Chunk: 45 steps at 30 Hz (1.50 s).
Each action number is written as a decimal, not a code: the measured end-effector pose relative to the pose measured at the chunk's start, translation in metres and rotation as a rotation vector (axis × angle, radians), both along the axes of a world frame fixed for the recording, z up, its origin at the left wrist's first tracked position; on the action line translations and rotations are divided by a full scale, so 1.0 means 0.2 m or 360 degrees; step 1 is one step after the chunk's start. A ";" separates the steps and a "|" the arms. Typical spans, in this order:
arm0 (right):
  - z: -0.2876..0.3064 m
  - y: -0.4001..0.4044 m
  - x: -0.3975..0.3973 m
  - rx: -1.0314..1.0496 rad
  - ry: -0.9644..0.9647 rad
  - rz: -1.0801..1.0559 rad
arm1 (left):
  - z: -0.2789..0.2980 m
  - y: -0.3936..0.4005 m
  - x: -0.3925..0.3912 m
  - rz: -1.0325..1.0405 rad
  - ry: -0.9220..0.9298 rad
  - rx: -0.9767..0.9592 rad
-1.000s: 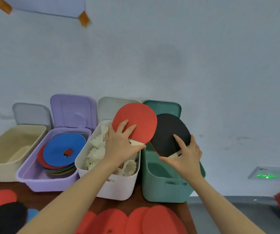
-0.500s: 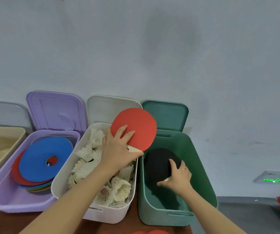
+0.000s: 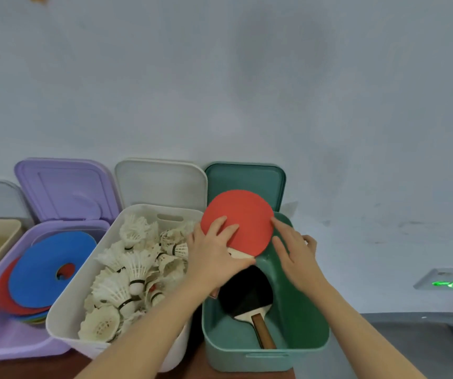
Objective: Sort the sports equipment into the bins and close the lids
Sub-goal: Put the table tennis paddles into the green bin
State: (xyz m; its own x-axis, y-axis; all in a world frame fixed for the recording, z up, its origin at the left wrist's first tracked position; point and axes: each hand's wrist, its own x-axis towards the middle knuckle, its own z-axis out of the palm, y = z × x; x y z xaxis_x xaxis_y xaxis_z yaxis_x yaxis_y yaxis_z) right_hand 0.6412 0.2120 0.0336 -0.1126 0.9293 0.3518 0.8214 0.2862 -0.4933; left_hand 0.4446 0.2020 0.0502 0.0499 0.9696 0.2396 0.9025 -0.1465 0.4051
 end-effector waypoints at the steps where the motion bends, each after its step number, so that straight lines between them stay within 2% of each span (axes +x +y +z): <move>1: -0.02 0.00 0.03 -0.0011 -0.0105 0.0045 | -0.01 -0.01 0.05 0.0006 0.0026 -0.0024; 5: -0.08 0.00 0.14 -0.0160 -0.0235 -0.0003 | -0.06 0.00 0.20 0.0012 0.0054 -0.0159; 10: -0.13 -0.04 0.20 -0.0417 -0.0589 0.0049 | -0.23 -0.04 0.27 -0.0048 0.0238 -0.0359; 13: -0.14 -0.05 0.21 -0.0417 -0.0829 0.0094 | -0.32 -0.06 0.25 -0.0141 0.0337 -0.0649; 15: -0.14 -0.06 0.20 -0.0389 -0.0874 0.0118 | -0.34 -0.07 0.23 -0.0225 0.0471 -0.0646; 20: -0.13 -0.11 0.16 -0.0266 -0.0798 0.0142 | -0.25 -0.11 0.21 -0.0158 0.0438 -0.0252; 28: -0.08 -0.22 0.05 -0.0051 -0.0426 0.0239 | -0.15 -0.31 0.04 0.0005 0.0335 -0.0048; 35: -0.08 -0.43 -0.09 0.0275 -0.0130 0.0260 | -0.14 -0.52 -0.14 -0.0066 0.0222 0.0051; 45: -0.29 -0.97 -0.35 0.0392 0.0172 0.0118 | -0.33 -0.88 -0.36 -0.0324 0.0008 0.0332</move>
State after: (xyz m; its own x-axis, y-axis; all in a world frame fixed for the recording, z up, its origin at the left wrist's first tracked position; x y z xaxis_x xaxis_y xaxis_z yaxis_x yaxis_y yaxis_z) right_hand 0.5713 0.0172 -0.0236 -0.1267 0.8050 0.5795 0.7403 0.4656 -0.4849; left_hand 0.3728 0.0251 -0.0152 0.2404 0.8692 0.4321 0.8478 -0.4048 0.3426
